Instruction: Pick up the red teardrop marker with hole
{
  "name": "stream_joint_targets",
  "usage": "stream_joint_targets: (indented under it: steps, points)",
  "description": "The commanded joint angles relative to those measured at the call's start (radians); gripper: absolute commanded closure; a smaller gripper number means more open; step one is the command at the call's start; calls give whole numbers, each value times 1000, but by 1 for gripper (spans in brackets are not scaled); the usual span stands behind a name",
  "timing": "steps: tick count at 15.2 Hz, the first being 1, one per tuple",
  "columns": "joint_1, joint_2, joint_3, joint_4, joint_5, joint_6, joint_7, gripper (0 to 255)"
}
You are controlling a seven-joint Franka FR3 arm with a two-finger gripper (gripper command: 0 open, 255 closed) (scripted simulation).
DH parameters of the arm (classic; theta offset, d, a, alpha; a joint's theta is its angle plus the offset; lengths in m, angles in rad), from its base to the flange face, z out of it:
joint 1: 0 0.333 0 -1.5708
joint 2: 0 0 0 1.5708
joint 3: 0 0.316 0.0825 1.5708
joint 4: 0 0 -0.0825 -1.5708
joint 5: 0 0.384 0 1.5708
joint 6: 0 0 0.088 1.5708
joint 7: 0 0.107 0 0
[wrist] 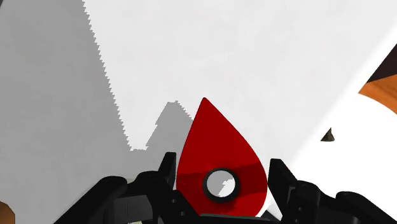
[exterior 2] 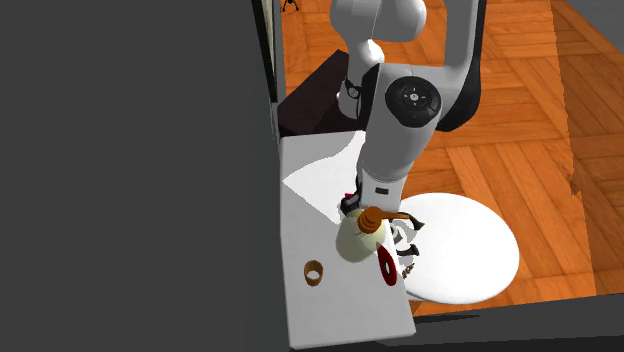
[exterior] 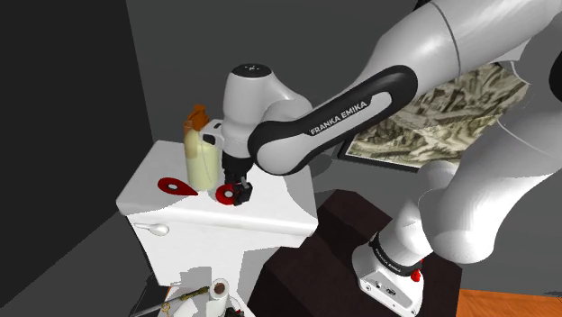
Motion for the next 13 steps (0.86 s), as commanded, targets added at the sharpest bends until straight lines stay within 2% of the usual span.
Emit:
stream_joint_targets:
  steps: [1, 11, 13]
  points:
    - [1, -19, 0, 10, 4, -30, -2, 255]
    - [2, -107, -3, 65, 19, -173, -13, 255]
    - [2, -108, -3, 66, 19, -175, -13, 255]
